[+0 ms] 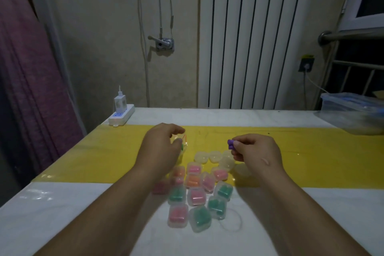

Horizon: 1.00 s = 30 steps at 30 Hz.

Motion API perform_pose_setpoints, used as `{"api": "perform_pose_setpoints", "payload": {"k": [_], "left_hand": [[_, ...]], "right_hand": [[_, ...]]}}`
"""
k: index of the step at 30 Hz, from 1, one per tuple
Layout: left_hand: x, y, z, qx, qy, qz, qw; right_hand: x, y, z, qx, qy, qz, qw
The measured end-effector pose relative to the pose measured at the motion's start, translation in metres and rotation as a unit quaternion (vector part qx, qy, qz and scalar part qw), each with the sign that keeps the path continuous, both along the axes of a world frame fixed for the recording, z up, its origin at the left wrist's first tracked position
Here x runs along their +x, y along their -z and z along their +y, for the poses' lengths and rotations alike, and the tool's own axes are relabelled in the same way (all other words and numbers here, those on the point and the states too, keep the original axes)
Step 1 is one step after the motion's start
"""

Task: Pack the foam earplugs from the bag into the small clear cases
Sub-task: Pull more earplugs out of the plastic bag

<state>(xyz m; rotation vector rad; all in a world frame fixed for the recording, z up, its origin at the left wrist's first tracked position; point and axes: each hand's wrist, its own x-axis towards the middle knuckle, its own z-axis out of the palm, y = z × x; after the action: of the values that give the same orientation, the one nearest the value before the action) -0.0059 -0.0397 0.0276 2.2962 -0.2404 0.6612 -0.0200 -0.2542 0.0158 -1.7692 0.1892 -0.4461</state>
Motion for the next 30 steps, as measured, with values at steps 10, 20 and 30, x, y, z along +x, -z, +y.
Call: {"api": "perform_pose_setpoints", "payload": {"k": [10, 20, 30], "left_hand": [[0.03, 0.006, -0.058, 0.344, 0.015, 0.131, 0.93], [0.028, -0.001, -0.046, -0.002, 0.072, 0.168, 0.983], [-0.013, -0.001, 0.0, -0.239, 0.217, 0.213, 0.922]], "right_hand": [[0.0, 0.003, 0.001, -0.028, 0.0, -0.012, 1.0], [-0.001, 0.006, 0.011, -0.081, -0.011, -0.011, 0.997], [-0.02, -0.002, 0.038, -0.004, -0.107, 0.033, 0.994]]}}
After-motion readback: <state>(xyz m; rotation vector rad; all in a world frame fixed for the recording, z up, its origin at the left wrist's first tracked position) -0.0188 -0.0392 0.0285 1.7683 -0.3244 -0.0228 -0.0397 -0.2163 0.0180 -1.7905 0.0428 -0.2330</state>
